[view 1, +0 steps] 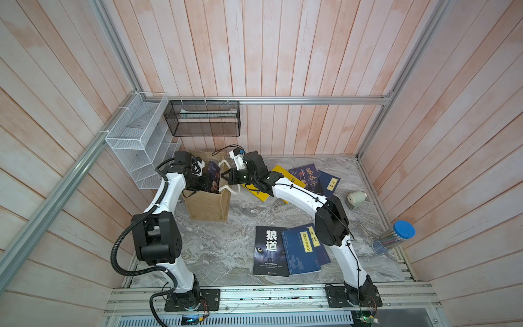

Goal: Put the books into the canvas bag
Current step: Place the book in the canvas bag.

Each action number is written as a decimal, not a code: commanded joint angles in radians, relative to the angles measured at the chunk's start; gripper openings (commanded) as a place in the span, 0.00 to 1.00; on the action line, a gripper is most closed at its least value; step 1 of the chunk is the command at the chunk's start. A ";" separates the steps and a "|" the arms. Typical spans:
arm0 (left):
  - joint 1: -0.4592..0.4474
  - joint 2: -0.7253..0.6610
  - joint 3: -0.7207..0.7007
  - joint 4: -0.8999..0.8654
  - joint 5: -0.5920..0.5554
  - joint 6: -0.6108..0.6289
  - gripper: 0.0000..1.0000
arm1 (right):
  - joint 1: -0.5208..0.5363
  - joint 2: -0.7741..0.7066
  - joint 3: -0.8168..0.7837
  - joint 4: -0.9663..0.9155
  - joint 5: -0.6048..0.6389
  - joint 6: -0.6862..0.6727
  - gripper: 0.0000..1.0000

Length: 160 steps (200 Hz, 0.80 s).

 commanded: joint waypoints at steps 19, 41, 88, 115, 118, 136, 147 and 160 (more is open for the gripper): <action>0.005 0.037 0.056 0.041 -0.052 0.011 0.17 | 0.005 -0.004 0.005 0.021 -0.016 -0.015 0.00; 0.005 0.013 0.071 0.041 -0.095 0.007 0.32 | 0.004 -0.005 0.005 0.024 -0.016 -0.014 0.00; 0.005 -0.083 0.075 0.075 -0.164 -0.003 0.42 | 0.004 -0.006 0.007 0.028 -0.018 -0.009 0.00; 0.002 -0.146 0.078 0.096 -0.168 -0.013 0.43 | 0.005 -0.012 0.007 0.025 -0.017 -0.009 0.00; 0.003 -0.151 0.081 0.097 -0.167 -0.014 0.43 | 0.004 -0.012 0.007 0.022 -0.017 -0.009 0.00; 0.001 -0.180 0.090 0.096 -0.157 -0.017 0.43 | 0.004 -0.017 0.007 0.019 -0.014 -0.009 0.00; -0.001 -0.193 0.096 0.091 -0.149 -0.020 0.43 | 0.005 -0.018 0.006 0.013 -0.012 -0.009 0.00; -0.007 -0.204 0.107 0.078 -0.141 -0.021 0.43 | 0.004 -0.024 0.009 0.005 -0.007 -0.012 0.04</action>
